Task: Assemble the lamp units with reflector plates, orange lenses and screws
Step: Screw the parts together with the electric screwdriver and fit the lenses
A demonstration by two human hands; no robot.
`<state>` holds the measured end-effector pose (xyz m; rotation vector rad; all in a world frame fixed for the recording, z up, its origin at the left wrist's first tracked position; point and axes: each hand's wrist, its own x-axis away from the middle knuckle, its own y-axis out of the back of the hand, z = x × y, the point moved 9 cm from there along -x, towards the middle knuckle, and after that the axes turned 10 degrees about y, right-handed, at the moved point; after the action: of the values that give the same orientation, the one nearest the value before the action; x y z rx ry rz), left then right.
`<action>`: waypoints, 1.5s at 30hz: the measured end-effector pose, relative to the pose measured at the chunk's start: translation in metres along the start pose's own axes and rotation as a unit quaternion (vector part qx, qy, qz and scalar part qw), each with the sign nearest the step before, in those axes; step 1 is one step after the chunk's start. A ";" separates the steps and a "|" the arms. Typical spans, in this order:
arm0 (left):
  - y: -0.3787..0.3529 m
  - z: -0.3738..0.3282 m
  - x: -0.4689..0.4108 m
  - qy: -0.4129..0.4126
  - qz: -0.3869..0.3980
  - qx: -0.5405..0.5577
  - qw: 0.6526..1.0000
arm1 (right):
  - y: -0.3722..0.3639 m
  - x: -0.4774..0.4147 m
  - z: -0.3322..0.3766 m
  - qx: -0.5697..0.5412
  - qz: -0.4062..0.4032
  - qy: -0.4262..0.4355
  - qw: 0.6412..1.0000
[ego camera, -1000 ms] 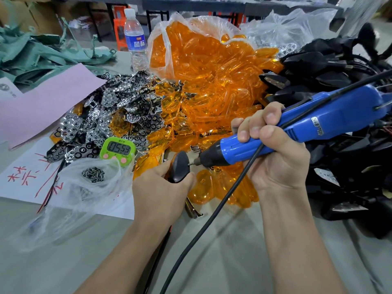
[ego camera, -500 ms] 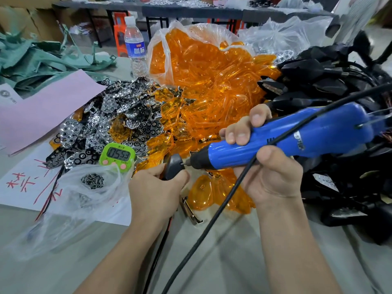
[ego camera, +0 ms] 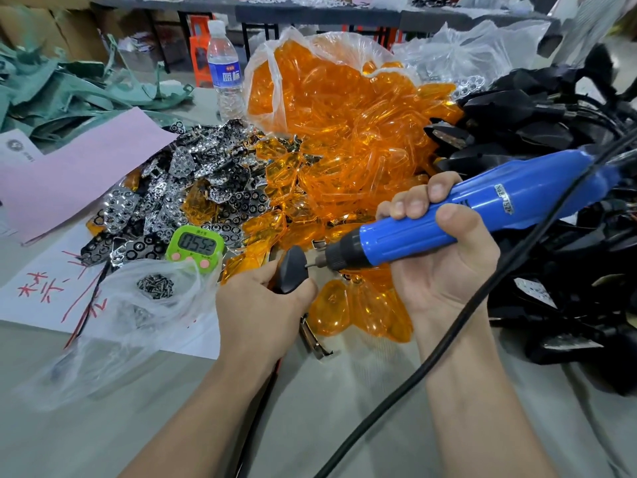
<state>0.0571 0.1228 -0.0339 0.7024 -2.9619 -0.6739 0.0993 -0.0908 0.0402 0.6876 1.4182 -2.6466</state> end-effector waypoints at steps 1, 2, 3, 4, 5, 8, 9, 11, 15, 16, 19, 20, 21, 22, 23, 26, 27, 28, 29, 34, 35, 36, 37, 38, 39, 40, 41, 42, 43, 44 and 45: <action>0.000 0.000 0.000 -0.001 -0.003 -0.003 1.000 | -0.002 -0.001 0.001 -0.002 0.018 0.023 1.000; 0.000 0.000 0.000 0.000 -0.006 -0.005 1.000 | -0.002 -0.002 0.002 -0.002 0.035 0.034 0.999; 0.000 0.001 0.000 0.001 -0.007 -0.007 1.000 | -0.003 -0.002 0.003 -0.006 0.042 0.038 0.998; 0.000 0.001 0.000 0.004 -0.007 -0.010 1.000 | -0.004 -0.002 0.002 -0.007 0.049 0.034 0.998; 0.000 0.002 0.000 0.008 -0.007 -0.010 1.000 | -0.005 -0.002 0.002 -0.007 0.058 0.031 0.998; 0.000 0.001 0.000 0.014 -0.006 0.002 1.000 | -0.009 -0.002 0.003 -0.011 0.092 0.012 0.996; -0.001 0.000 -0.001 0.014 -0.002 0.008 1.000 | -0.009 -0.002 0.002 -0.012 0.094 0.008 0.995; -0.002 0.000 -0.002 0.016 0.004 0.022 1.000 | -0.007 -0.001 0.004 -0.005 0.090 0.010 0.996; -0.008 -0.002 -0.002 0.007 0.028 0.027 0.999 | -0.007 -0.001 0.013 0.010 0.088 0.023 0.996; -0.008 -0.002 -0.002 0.009 0.031 0.023 0.999 | -0.008 -0.001 0.013 0.016 0.089 0.022 0.996; -0.009 -0.002 -0.003 0.003 0.038 0.024 0.999 | -0.012 -0.001 0.016 0.021 0.101 0.030 0.994; -0.008 -0.003 -0.003 -0.002 0.033 0.023 0.999 | -0.014 0.000 0.016 0.021 0.103 0.034 0.994; -0.006 -0.005 -0.004 -0.004 0.024 0.023 0.999 | -0.014 0.000 0.015 0.020 0.103 0.036 0.994; -0.004 -0.005 -0.004 -0.007 0.015 0.020 1.000 | -0.014 0.000 0.014 0.019 0.102 0.037 0.994; -0.002 -0.005 -0.004 -0.011 0.007 0.014 1.000 | -0.014 0.001 0.012 0.016 0.101 0.036 0.994; 0.001 -0.004 -0.003 -0.014 -0.006 -0.010 1.000 | -0.015 0.001 0.007 0.007 0.096 0.034 0.995; 0.002 -0.003 -0.003 -0.010 -0.006 -0.009 1.000 | -0.015 0.001 0.006 0.002 0.096 0.035 0.995; 0.003 -0.002 -0.003 -0.006 -0.006 -0.004 1.000 | -0.015 0.002 0.006 -0.001 0.096 0.036 0.995; 0.004 -0.001 -0.004 -0.002 -0.006 0.000 1.000 | -0.015 0.002 0.005 -0.005 0.097 0.037 0.995; 0.007 0.004 -0.011 0.027 -0.006 0.006 1.000 | -0.017 0.004 0.004 -0.029 0.118 0.029 0.992; 0.006 0.004 -0.012 0.022 0.000 0.006 1.000 | -0.018 0.004 0.004 -0.036 0.127 0.026 0.991; 0.005 0.002 -0.011 0.016 0.005 0.004 1.000 | -0.019 0.004 0.005 -0.037 0.135 0.025 0.990; 0.004 0.001 -0.011 0.013 0.006 0.003 1.000 | -0.020 0.004 0.006 -0.034 0.143 0.023 0.989; 0.003 0.001 -0.010 0.012 0.005 0.004 1.000 | -0.022 0.005 0.007 -0.032 0.153 0.022 0.988; 0.003 0.002 -0.010 0.012 0.001 0.005 1.000 | -0.024 0.005 0.008 -0.030 0.163 0.021 0.986; 0.002 0.002 -0.010 0.014 0.001 0.009 1.000 | -0.025 0.005 0.009 -0.027 0.173 0.021 0.984; 0.000 0.002 -0.011 0.018 0.003 0.012 1.000 | -0.027 0.005 0.010 -0.020 0.180 0.020 0.983; -0.001 0.003 -0.011 0.020 0.005 0.011 1.000 | -0.027 0.005 0.012 -0.012 0.183 0.020 0.983; -0.002 0.002 -0.011 0.018 0.004 0.007 1.000 | -0.026 0.004 0.013 -0.004 0.182 0.019 0.983; -0.002 0.003 -0.012 0.015 0.000 -0.001 1.000 | -0.023 0.004 0.015 0.003 0.176 0.023 0.984; -0.002 0.003 -0.012 0.013 -0.005 -0.010 1.000 | -0.020 0.004 0.017 0.008 0.165 0.026 0.986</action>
<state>0.0681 0.1271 -0.0364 0.7191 -2.9256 -0.6886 0.0849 -0.0919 0.0623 0.9111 1.1744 -2.4024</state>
